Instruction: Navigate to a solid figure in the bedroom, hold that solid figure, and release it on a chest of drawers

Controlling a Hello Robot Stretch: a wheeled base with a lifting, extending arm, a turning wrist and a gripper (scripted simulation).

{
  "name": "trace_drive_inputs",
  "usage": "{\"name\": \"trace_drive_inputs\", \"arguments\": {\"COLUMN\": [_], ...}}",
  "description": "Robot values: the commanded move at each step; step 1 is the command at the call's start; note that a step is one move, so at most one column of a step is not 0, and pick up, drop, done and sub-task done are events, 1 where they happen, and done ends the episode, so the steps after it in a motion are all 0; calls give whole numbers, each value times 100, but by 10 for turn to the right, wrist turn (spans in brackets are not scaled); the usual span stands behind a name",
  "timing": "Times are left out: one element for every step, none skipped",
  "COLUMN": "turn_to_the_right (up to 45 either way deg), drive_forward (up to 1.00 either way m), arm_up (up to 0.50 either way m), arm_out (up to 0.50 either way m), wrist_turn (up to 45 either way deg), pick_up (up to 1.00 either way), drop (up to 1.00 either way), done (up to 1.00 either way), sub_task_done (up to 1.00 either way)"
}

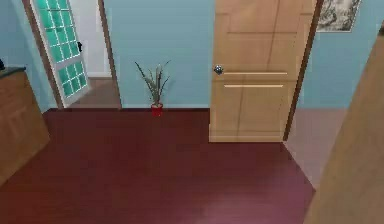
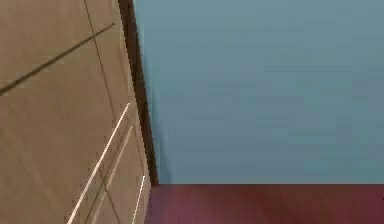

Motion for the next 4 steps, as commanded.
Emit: {"name": "trace_drive_inputs", "arguments": {"turn_to_the_right": [-450, -180, 0, 330], "drive_forward": [0, 0, 10, 0], "arm_up": [0, 0, 0, 0], "arm_out": [0, 0, 0, 0], "wrist_turn": [0, 0, 0, 0], "pick_up": [0, 0, 0, 0], "drop": [0, 0, 0, 0], "done": [0, 0, 0, 0], "sub_task_done": [0, 0, 0, 0]}}
